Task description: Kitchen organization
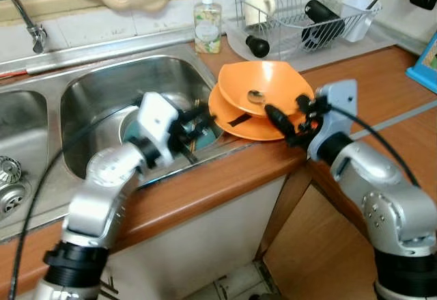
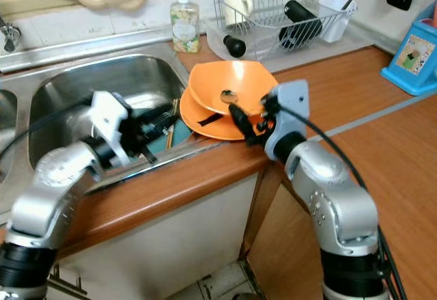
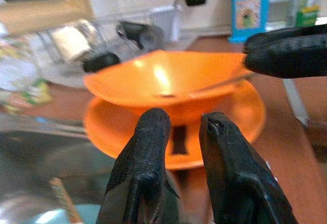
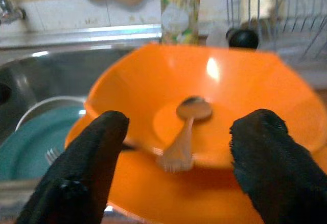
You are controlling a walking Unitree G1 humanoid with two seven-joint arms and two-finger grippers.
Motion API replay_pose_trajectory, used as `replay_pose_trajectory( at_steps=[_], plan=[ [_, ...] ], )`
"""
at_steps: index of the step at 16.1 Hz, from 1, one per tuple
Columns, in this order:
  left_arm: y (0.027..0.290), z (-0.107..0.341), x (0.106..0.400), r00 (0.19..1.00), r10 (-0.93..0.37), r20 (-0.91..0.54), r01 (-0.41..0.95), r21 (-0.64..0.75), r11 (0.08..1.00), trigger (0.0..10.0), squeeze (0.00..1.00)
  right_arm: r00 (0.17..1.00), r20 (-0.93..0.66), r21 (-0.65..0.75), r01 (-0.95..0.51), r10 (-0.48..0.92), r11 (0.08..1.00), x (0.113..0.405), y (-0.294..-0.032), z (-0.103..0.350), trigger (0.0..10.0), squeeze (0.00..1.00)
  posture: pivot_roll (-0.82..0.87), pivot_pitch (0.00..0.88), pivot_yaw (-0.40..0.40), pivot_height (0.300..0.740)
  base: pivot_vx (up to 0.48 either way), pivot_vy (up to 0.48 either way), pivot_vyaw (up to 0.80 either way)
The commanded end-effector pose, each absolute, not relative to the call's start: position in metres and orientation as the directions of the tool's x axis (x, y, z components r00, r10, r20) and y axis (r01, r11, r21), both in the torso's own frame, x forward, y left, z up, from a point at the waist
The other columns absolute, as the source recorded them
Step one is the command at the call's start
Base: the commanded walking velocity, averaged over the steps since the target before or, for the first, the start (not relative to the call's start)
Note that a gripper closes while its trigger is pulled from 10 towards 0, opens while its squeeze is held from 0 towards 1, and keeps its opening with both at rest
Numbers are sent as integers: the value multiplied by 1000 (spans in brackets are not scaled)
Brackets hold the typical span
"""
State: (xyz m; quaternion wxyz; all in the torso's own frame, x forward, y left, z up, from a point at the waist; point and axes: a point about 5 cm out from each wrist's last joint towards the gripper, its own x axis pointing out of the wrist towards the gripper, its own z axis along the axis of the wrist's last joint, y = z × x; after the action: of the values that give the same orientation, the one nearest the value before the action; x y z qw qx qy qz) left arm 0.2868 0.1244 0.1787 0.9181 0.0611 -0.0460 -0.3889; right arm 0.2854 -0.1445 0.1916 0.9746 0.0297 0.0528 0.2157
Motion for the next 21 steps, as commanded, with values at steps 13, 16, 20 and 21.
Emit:
replay_pose_trajectory(
  at_steps=[13,16,20,21],
  plan=[
    [119,181,280,693,-720,-29,710,195,676,10000,0,895,-103,105,-424,434,900,286,-146,186,0,0,-126,0,29,740,0,0,0],
    [118,183,282,693,-720,-32,705,241,667,10000,0,895,-102,103,-424,434,900,286,-146,186,0,0,-129,0,31,740,0,0,0],
    [114,187,284,697,-717,-20,685,315,657,10000,0,899,-88,98,-422,430,901,287,-148,191,0,0,-131,0,30,740,0,0,0],
    [115,188,286,703,-711,-18,670,352,653,10000,0,899,-77,96,-424,431,901,287,-148,194,0,0,-131,0,30,740,0,0,0]
  ],
)
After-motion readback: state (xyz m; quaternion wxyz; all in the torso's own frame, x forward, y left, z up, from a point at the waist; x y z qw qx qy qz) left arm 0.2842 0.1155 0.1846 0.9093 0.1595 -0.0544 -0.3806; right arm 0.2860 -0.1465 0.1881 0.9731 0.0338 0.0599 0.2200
